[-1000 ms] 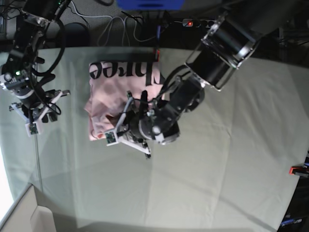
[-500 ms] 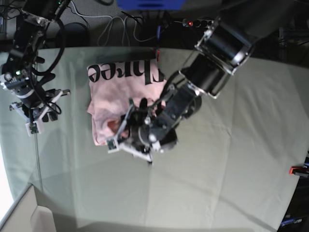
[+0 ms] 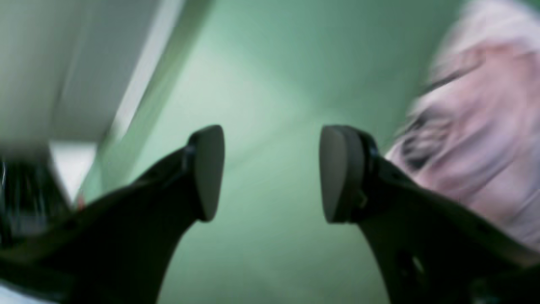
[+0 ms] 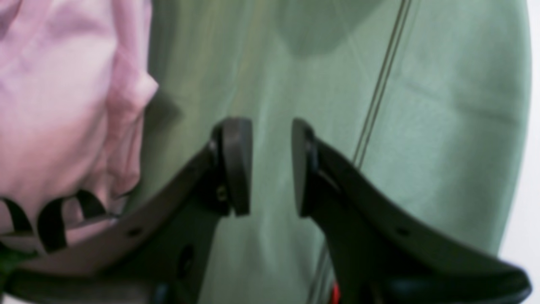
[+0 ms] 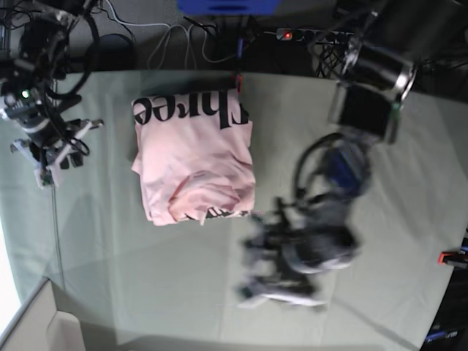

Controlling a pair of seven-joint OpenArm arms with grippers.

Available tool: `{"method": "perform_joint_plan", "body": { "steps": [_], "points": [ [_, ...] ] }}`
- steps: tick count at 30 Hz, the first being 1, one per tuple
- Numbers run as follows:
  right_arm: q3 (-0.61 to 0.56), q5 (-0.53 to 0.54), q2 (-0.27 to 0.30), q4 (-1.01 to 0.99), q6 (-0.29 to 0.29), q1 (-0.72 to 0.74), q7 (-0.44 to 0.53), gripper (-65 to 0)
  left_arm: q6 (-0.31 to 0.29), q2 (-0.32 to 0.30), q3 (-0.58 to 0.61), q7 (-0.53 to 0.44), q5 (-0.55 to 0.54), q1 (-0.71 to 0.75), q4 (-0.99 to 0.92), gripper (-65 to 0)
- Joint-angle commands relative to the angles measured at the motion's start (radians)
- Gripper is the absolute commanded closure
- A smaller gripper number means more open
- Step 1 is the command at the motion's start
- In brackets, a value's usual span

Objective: Layout the t-shirt on the table in an organized manner, then fold the t-shirt properly

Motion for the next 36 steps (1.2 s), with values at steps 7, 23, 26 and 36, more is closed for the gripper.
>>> {"method": "perform_joint_plan", "body": {
  "steps": [7,23,26,36],
  "points": [
    [0.163,0.009,-0.097,0.115,-0.001,-0.089,0.020,-1.9,-0.003,-0.078,-0.531,0.020,-0.011,0.273,0.221,-25.3],
    [0.176,0.012,-0.209,-0.129,0.032,-0.348,0.027,0.0,-0.069,0.027,-0.967,-0.085,-0.011,0.824,0.065,0.0],
    [0.169,0.009,-0.209,-0.278,0.032,-0.335,0.032,0.0,-0.069,0.031,-0.967,-0.186,-0.011,0.825,-0.124,0.0],
    [0.035,-0.113,-0.209,-0.757,0.018,-0.272,0.428,0.0,-0.069,-0.079,-0.893,-0.722,-0.001,0.632,-1.046,0.0]
  ]
}}
